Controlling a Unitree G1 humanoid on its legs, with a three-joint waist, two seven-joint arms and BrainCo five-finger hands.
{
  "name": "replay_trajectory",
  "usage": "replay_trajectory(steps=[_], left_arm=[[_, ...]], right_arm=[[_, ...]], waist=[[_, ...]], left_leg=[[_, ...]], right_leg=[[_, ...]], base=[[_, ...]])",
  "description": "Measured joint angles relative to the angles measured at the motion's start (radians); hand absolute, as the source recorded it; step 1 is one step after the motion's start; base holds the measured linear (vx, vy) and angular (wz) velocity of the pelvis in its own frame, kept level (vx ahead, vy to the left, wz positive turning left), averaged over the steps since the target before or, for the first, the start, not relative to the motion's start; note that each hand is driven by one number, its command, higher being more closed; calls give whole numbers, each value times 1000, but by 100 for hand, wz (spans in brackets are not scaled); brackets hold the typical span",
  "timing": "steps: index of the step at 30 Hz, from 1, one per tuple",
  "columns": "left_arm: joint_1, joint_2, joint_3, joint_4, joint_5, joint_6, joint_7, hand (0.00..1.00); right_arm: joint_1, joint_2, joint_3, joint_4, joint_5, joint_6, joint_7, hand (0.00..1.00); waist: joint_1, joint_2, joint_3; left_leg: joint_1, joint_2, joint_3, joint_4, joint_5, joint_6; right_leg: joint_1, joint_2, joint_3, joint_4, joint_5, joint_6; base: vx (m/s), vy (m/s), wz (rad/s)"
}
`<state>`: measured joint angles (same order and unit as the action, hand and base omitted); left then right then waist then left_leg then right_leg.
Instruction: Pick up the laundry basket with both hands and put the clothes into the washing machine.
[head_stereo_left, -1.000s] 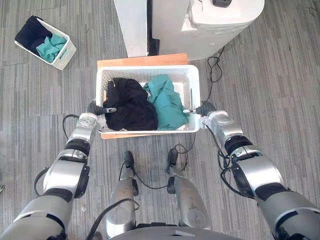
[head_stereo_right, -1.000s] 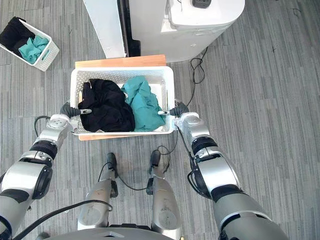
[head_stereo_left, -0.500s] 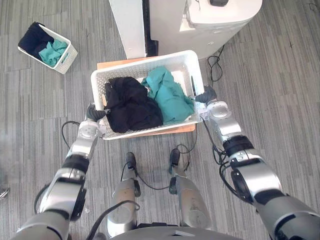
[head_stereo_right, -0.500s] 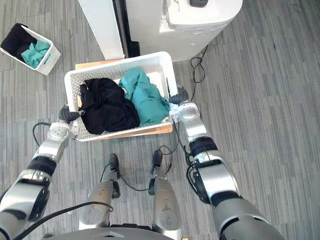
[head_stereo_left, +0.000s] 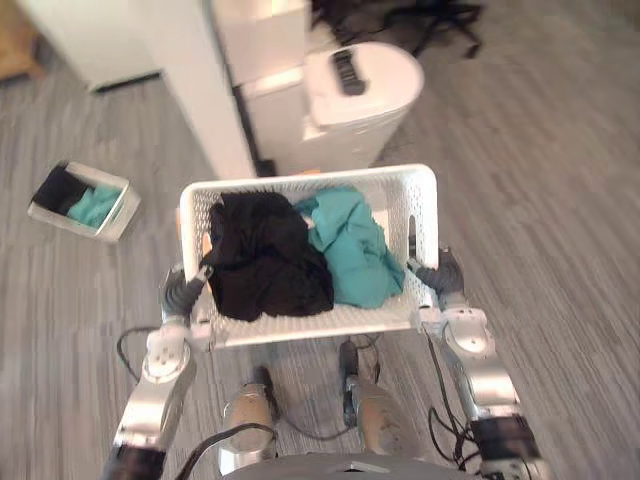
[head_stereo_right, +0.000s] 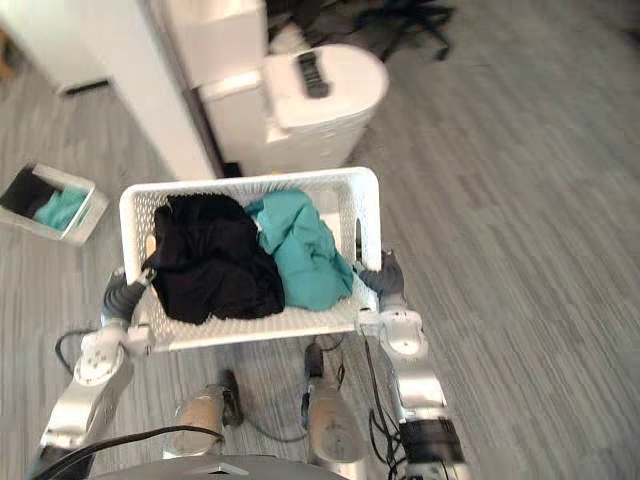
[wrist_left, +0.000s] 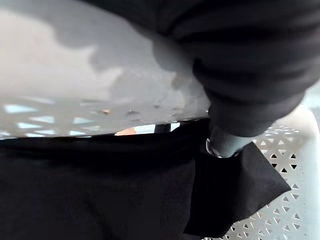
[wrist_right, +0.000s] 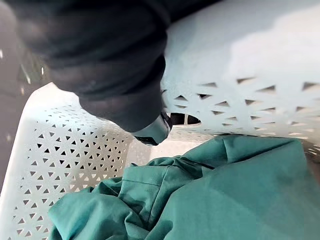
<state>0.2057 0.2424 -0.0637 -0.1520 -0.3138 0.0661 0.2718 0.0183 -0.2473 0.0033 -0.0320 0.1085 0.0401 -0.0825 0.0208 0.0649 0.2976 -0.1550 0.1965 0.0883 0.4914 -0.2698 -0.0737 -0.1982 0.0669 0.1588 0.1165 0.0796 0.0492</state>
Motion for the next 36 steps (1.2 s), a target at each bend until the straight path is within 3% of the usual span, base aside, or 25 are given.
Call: replay_trajectory(steps=[1,3,4,6,7,8,9,10,12,15,16,17,19,20,22,23,24,25,26,27,28,33,36], left_arm=[[45,-21,-8,-18,-12,0,0,100],[77,-52,-29,-33,-12,0,-12,100],[82,-63,-31,-32,-12,0,-35,100],[92,-62,-43,-30,-12,0,-63,100],[94,-62,-50,-26,-12,0,-77,100],[90,-64,-56,-10,-9,0,-91,100],[79,-73,-52,18,-6,0,-103,100],[86,-81,-38,31,-2,0,-106,100],[103,-108,-13,44,6,0,-112,100],[107,-118,-6,51,20,0,-113,100],[95,-136,5,68,24,0,-113,100],[92,-137,8,76,25,0,-113,100],[71,-146,7,120,34,0,-113,100],[59,-148,6,149,40,0,-113,100],[56,-148,9,176,41,0,-113,100],[56,-147,13,192,41,0,-113,100],[57,-144,14,195,41,0,-113,100],[63,-152,9,200,41,0,-113,100],[67,-158,4,201,41,-1,-113,100],[74,-167,-2,203,41,-1,-113,100],[83,-168,-9,204,41,-1,-113,100],[96,-169,-3,204,41,-3,-112,100],[100,-187,16,203,41,-4,-109,100]], right_arm=[[49,-3,-11,-21,14,-4,17,100],[153,5,-58,-90,22,-17,33,100],[217,27,-86,-129,22,-24,47,100],[287,48,-119,-177,22,-28,53,100],[314,56,-134,-188,22,-31,53,100],[328,67,-150,-185,22,-32,54,100],[331,92,-159,-177,20,-19,55,100],[336,121,-158,-174,15,-11,57,100],[342,138,-149,-154,6,-10,58,100],[333,151,-143,-128,6,-15,58,100],[296,152,-141,-94,2,-18,58,100],[283,151,-139,-82,1,-18,57,100],[271,135,-125,-48,1,-15,51,100],[269,130,-118,-32,1,-14,47,100],[269,120,-100,-26,2,-8,36,100],[269,111,-87,-24,5,-2,31,100],[269,110,-83,-24,6,-1,28,100],[269,97,-82,-24,10,0,27,100],[268,84,-82,-24,12,1,26,100],[265,64,-82,-24,14,1,26,100],[264,50,-80,-24,16,1,26,100],[246,19,-55,-24,42,7,25,100],[241,11,-33,-23,43,8,10,100]], waist=[[-2,13,-43],[-32,23,-92],[-53,-1,-109],[-73,-28,-126],[-90,-32,-128],[-100,-32,-127],[-110,-23,-123],[-102,-16,-118],[-89,1,-113],[-85,4,-129],[-76,4,-140],[-71,10,-144],[-73,33,-159],[-72,40,-165],[-68,39,-165],[-57,26,-162],[-53,21,-160],[-37,20,-160],[-26,19,-159],[-8,18,-159],[8,13,-157],[35,4,-156],[49,22,-167]], left_leg=[[3,-16,-121,29,-58,-17],[41,-40,-190,12,-141,-35],[55,-59,-115,13,-151,-18],[74,-78,21,20,-163,8],[80,-83,84,31,-169,20],[92,-82,139,26,-162,36],[117,-66,229,-11,-146,65],[157,-44,320,-48,-134,68],[238,-23,443,-97,-120,60],[279,-11,570,-107,-120,59],[282,5,621,-109,-113,47],[283,9,634,-114,-107,37],[295,22,657,-155,-80,10],[305,44,659,-160,-62,1],[306,99,651,-72,-56,14],[265,154,612,99,-30,118],[238,166,578,160,-24,160],[163,158,417,284,-26,178],[130,132,337,320,-40,153],[65,72,211,352,-64,112],[17,29,148,341,-79,89],[-113,-80,77,56,-64,72],[-115,-87,78,-88,43,69]], right_leg=[[-16,37,74,2,0,9],[-37,70,178,-10,17,38],[-47,67,265,-24,35,66],[-59,57,380,-60,75,85],[-63,49,395,-87,87,68],[-76,31,350,-102,55,7],[-127,2,165,-66,-12,-89],[-176,-30,-67,49,-23,-107],[-166,-73,-295,229,-74,-141],[-98,-154,-383,363,-212,-126],[-88,-183,-457,335,-223,-107],[-85,-181,-482,314,-201,-97],[-80,-125,-476,239,-155,-63],[-69,-71,-435,190,-134,-75],[-39,-15,-398,151,-124,-72],[-6,19,-353,121,-124,-72],[8,27,-333,107,-125,-71],[45,45,-306,65,-120,-51],[62,45,-301,45,-128,-31],[93,44,-292,8,-126,-20],[119,42,-285,-22,-116,-23],[185,9,-290,-133,-78,-2],[224,8,-311,-181,-66,27]], base=[[-56,221,-180],[-82,290,-188],[-99,284,-179],[-116,258,-188],[-99,191,-195],[-94,173,-190],[-60,122,-214],[-38,96,-205],[8,13,-194],[-6,-60,-147],[11,-133,-150],[56,-193,-155],[108,-190,-98],[134,-170,-81],[195,-247,-99],[174,-226,-88],[195,-251,-86],[135,-125,-65],[208,-128,-91],[171,-11,-86],[156,2,-77],[113,58,-38],[173,144,-13]])
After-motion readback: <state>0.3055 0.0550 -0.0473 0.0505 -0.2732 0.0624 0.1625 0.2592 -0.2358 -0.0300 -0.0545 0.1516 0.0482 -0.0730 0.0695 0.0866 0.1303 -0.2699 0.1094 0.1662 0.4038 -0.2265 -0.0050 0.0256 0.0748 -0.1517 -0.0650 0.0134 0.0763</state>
